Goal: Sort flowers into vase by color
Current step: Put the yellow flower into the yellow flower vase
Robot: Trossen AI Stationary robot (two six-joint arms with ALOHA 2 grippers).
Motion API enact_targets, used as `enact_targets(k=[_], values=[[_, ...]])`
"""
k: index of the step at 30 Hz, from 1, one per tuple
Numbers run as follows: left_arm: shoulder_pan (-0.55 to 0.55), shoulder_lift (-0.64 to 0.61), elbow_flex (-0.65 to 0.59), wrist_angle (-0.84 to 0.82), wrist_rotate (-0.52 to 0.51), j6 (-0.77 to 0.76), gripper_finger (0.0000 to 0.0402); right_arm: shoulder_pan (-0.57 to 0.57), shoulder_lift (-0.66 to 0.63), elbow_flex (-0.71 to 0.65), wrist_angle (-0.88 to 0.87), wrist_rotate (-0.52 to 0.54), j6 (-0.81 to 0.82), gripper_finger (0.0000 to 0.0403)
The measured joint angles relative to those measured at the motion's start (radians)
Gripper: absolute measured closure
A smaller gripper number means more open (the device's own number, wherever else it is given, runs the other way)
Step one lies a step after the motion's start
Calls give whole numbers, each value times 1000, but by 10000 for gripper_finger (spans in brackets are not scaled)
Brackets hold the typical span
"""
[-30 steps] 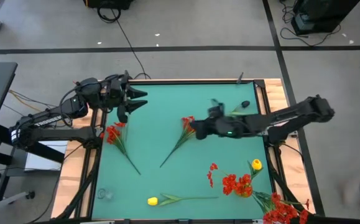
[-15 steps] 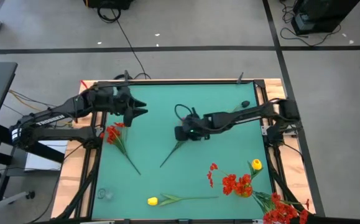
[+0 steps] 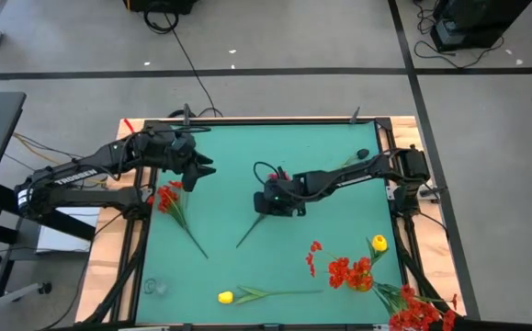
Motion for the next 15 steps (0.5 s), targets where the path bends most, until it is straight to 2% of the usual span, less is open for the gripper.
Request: enact_targets(k=[9,12,15], values=[[-34,29,0,-49,0,33,202,14,-26,0,-5,-107,-107,220],[-91,73,-1,-68,1,44,202,16,-69,0,-21,-93,-115,220],[-162,118,-1,-55,1,43,202,12,-139,0,-72,-21,-126,221]])
